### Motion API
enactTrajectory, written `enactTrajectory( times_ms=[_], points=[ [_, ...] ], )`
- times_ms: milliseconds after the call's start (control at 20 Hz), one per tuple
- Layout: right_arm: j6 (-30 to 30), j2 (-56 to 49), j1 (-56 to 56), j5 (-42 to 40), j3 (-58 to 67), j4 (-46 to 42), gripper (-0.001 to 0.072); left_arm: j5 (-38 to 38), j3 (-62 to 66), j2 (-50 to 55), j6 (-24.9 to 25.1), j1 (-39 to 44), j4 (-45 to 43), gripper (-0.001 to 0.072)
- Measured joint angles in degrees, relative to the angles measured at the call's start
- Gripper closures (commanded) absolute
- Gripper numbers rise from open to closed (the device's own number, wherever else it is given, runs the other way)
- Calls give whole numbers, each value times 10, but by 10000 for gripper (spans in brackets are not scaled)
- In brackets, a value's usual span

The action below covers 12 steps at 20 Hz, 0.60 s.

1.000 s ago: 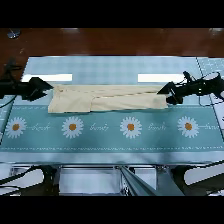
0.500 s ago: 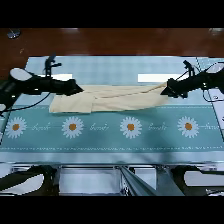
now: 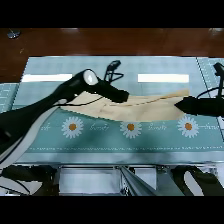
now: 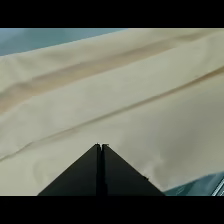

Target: Fold the shirts.

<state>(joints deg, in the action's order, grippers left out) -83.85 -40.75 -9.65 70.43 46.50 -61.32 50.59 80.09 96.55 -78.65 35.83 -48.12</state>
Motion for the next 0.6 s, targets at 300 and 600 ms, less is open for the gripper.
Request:
enactTrajectory(
  times_ms=[300,600],
  points=[
    [-38,101,0,20,-13,24,691,8,82,112,-64,100,72,695],
    [-45,118,1,17,-14,68,691,46,129,142,-48,116,150,695]
  ],
)
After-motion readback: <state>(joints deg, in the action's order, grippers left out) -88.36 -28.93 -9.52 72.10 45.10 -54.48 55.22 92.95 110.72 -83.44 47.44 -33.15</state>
